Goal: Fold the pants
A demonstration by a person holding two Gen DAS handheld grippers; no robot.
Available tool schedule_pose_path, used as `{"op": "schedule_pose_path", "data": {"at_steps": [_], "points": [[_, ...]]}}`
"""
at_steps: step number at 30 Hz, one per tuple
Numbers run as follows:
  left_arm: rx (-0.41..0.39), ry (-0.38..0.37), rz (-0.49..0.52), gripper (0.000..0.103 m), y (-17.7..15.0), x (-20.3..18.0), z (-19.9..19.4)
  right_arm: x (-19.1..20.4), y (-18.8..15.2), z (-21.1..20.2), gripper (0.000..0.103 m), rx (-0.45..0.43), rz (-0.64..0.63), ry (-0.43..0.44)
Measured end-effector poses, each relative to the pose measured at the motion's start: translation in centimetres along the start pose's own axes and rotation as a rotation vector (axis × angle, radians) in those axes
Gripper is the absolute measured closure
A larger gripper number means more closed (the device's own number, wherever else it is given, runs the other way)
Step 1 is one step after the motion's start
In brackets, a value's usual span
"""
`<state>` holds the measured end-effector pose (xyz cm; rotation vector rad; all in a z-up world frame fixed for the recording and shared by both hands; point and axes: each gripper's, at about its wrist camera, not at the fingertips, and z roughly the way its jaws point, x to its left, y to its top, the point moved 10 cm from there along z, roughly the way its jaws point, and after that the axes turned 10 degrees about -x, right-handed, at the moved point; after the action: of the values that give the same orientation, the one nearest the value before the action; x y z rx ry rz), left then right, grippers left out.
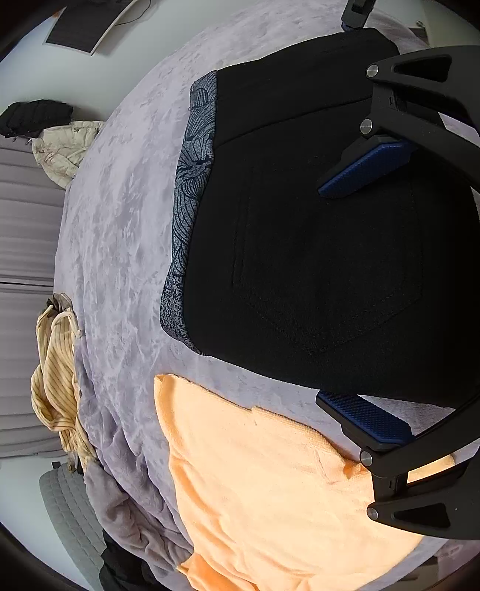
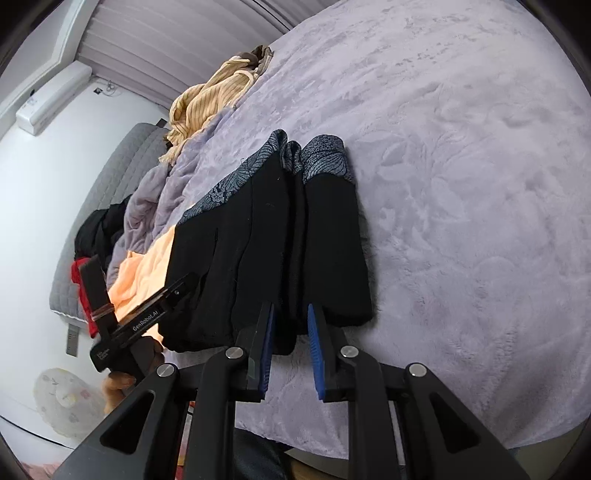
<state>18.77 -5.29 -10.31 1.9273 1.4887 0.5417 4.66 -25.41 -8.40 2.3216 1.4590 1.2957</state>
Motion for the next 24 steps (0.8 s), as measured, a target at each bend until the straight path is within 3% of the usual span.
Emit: {"op": "schedule_pose_path", "data": {"at_steps": [3, 8, 10, 11, 12, 15, 19, 24], "points": [[-0.007, 0.002, -0.002, 0.000, 0.0, 0.0, 0.0, 0.7, 0.6, -1.2, 0.079, -0.036, -0.114, -0.100], [-0.013, 0.017, -0.006, 0.000, -0.1, -0.1, -0.1, 3.8, 1.7, -1.4, 0.078, -0.076, -0.216, -0.094], [-0.011, 0.024, -0.012, 0.000, -0.1, -0.1, -0.2, 4.9, 1.3, -0.4, 0.059, -0.065, -0.262, -0.101], [-0.010, 0.029, -0.014, 0.000, -0.2, -0.1, -0.3, 4.9, 0.7, 0.5, 0.042, -0.046, -0.278, -0.113], [-0.008, 0.033, -0.015, 0.000, -0.2, 0.0, -0.3, 4.7, 0.1, 1.5, 0.036, -0.020, -0.293, -0.132], [-0.001, 0.039, -0.009, 0.000, -0.5, -0.2, -0.6, 3.5, -1.2, 3.5, 0.032, 0.004, -0.299, -0.178], [-0.001, 0.040, -0.016, 0.000, -0.6, -0.1, -0.6, 3.8, -0.9, 2.6, 0.031, -0.010, -0.280, -0.159], [0.017, 0.057, -0.012, 0.000, -0.8, -0.2, -1.5, 4.1, -0.7, 0.9, 0.022, -0.023, -0.268, -0.171]]}}
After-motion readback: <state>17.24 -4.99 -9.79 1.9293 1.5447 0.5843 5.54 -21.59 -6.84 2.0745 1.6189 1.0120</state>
